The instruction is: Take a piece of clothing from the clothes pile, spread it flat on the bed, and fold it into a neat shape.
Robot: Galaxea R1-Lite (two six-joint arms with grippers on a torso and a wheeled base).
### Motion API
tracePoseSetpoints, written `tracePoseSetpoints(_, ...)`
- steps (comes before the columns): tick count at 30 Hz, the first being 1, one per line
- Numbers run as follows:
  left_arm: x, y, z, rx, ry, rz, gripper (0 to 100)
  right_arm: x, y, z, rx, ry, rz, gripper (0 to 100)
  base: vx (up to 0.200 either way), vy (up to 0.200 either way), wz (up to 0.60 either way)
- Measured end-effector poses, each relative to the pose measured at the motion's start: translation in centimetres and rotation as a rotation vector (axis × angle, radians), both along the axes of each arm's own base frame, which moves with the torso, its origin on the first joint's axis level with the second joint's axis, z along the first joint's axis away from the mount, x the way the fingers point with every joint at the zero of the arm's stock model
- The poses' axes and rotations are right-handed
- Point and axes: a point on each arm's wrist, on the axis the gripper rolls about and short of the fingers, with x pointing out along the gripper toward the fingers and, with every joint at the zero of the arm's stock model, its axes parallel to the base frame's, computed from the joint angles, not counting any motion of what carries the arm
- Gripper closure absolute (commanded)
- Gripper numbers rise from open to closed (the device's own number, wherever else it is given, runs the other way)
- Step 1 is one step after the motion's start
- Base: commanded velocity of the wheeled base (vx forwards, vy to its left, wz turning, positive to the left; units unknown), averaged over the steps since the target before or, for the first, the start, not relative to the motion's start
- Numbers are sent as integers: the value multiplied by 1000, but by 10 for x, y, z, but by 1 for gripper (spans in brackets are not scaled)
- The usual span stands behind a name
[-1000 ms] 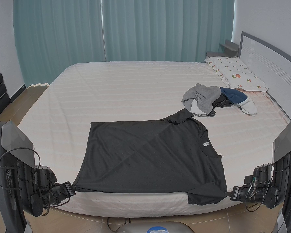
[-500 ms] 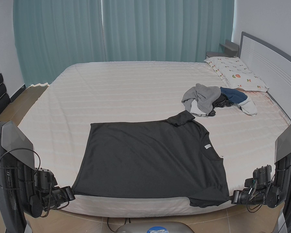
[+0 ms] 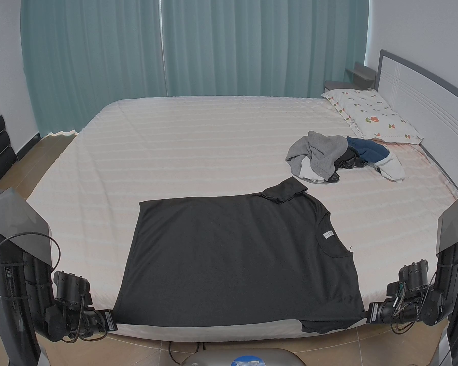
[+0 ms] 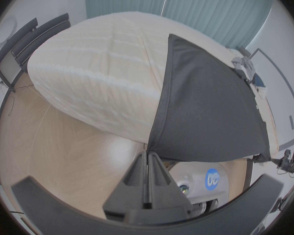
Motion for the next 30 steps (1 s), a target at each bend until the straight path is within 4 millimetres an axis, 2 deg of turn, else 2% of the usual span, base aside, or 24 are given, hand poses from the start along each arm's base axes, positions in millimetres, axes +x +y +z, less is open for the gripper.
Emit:
tracePoseSetpoints(8, -10, -2, 9, 19, 60, -43, 100, -11, -1, 4, -33, 79, 36, 100, 0, 0, 0)
tracePoseSetpoints(19, -22, -4, 15, 48, 146, -103, 100, -17, -3, 15, -81, 81, 68, 100, 0, 0, 0)
tracePoseSetpoints(26, -14, -5, 25, 34, 36, -85, 100, -13, -3, 27, -71, -13, 56, 100, 0, 0, 0)
tracePoseSetpoints(30, -5, -5, 32, -32, -58, 13, 100, -6, -3, 36, -44, -108, 19, 100, 0, 0, 0)
